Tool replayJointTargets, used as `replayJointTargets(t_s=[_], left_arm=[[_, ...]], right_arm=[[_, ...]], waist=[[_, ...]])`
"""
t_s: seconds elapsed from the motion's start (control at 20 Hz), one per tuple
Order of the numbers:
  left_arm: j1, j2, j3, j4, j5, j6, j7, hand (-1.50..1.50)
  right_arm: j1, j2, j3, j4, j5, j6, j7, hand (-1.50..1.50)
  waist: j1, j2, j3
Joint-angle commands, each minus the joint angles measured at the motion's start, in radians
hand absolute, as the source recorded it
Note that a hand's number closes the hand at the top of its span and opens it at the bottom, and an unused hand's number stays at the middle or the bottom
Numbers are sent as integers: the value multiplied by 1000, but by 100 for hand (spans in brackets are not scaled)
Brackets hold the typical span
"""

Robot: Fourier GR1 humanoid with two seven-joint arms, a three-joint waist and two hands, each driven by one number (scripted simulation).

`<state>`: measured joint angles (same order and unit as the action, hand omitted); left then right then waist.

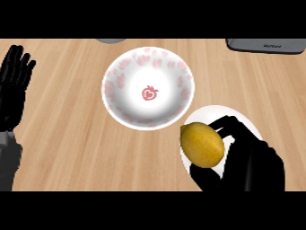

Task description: Pick the lemon from the plate and place it in the bowl

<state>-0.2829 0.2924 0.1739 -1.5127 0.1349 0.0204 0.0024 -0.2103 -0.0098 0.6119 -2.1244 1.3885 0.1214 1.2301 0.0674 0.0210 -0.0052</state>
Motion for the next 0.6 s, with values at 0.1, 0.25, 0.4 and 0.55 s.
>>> replayJointTargets(t_s=[0.1,0.25,0.4,0.55], left_arm=[[-25,-13,-5,14,3,6,6,0],[-19,-16,-15,1,-5,9,14,0],[-37,-1,4,15,14,-5,18,0],[-46,-15,-12,47,-15,11,-9,0]], right_arm=[[-167,9,-115,219,-86,-36,257,150],[-232,9,-180,333,-137,-20,257,150],[-210,9,-244,403,-158,-153,257,150],[-249,9,-268,460,-220,-248,257,-150]], waist=[[4,-2,1],[15,-3,2],[16,0,5],[5,3,6]])
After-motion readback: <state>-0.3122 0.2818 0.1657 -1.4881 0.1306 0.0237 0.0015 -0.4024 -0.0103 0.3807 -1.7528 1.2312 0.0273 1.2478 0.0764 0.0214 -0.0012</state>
